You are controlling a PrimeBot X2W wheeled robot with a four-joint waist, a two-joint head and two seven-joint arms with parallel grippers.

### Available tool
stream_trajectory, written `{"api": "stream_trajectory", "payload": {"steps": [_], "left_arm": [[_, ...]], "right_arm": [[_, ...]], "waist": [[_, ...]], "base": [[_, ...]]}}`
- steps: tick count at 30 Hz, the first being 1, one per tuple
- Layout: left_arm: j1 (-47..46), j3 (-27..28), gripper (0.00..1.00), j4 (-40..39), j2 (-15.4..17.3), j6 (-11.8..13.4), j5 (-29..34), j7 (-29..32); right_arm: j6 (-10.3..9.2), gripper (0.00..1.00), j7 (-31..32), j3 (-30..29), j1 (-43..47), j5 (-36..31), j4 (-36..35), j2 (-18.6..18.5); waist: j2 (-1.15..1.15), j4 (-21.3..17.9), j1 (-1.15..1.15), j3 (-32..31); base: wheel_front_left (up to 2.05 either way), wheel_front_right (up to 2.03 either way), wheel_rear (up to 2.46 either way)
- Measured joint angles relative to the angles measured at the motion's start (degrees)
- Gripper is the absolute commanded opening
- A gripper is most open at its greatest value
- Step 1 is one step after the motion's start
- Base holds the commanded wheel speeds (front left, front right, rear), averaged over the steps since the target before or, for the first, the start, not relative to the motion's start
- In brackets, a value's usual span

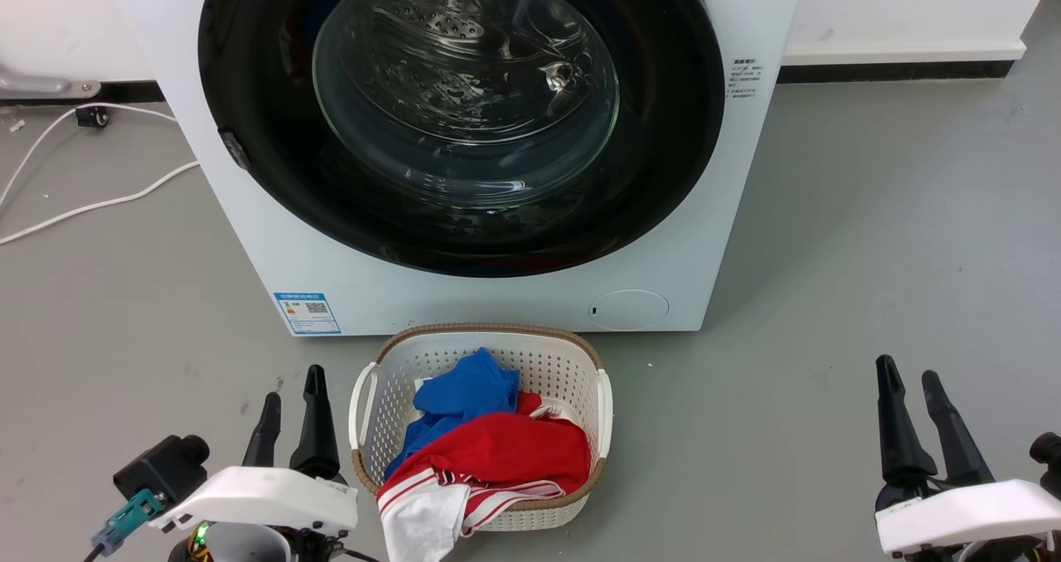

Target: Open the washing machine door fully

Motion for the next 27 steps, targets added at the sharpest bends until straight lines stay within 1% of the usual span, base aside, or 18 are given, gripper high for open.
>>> {"api": "stream_trajectory", "payload": {"steps": [14, 27], "left_arm": [[0.94, -1.79, 1.00, -1.91, 0.44, -0.34, 9.21, -2.30], [2.13, -2.59, 1.00, -2.68, 0.24, -0.97, 17.50, -4.42]], "right_arm": [[0.00, 1.00, -2.47, 0.23, 1.37, -11.21, -1.44, 0.01], [0.01, 1.00, -4.47, 0.05, 2.65, -19.24, -3.77, 0.01]], "waist": [[0.00, 0.07, 0.00, 0.12], [0.00, 0.14, 0.00, -0.28]], "base": [[0.00, 0.00, 0.00], [0.00, 0.00, 0.00]]}}
